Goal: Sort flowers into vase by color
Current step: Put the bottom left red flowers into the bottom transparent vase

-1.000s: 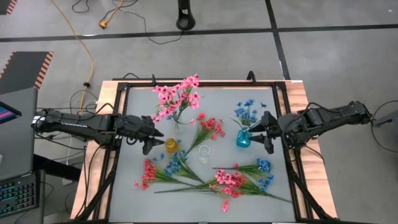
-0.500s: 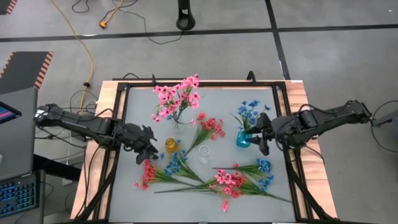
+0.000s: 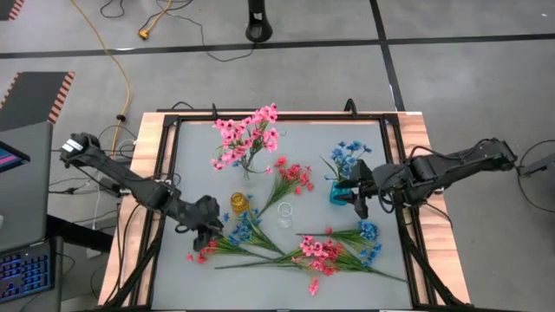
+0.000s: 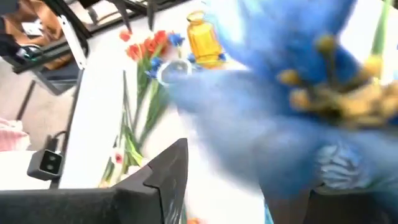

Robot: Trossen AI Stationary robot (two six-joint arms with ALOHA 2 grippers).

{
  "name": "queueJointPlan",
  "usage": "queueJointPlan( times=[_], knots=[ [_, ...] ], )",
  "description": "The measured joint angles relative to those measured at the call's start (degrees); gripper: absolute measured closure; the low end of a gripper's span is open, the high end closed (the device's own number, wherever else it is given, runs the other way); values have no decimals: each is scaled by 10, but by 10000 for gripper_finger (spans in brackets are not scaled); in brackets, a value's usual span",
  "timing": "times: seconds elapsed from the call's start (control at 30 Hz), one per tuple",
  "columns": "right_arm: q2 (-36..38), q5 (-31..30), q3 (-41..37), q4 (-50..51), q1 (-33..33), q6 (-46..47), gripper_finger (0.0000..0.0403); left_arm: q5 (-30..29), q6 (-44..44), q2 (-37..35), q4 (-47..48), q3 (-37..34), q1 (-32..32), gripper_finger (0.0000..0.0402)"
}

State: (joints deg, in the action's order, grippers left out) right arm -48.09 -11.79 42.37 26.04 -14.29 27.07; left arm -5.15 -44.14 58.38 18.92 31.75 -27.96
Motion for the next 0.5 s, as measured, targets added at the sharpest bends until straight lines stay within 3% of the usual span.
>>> queueJointPlan(
  times=[0.5],
  knots=[
    [-24, -38, 0, -45, -77, 104, 196, -77, 69, 169, 31, 67, -66, 219]
  ],
)
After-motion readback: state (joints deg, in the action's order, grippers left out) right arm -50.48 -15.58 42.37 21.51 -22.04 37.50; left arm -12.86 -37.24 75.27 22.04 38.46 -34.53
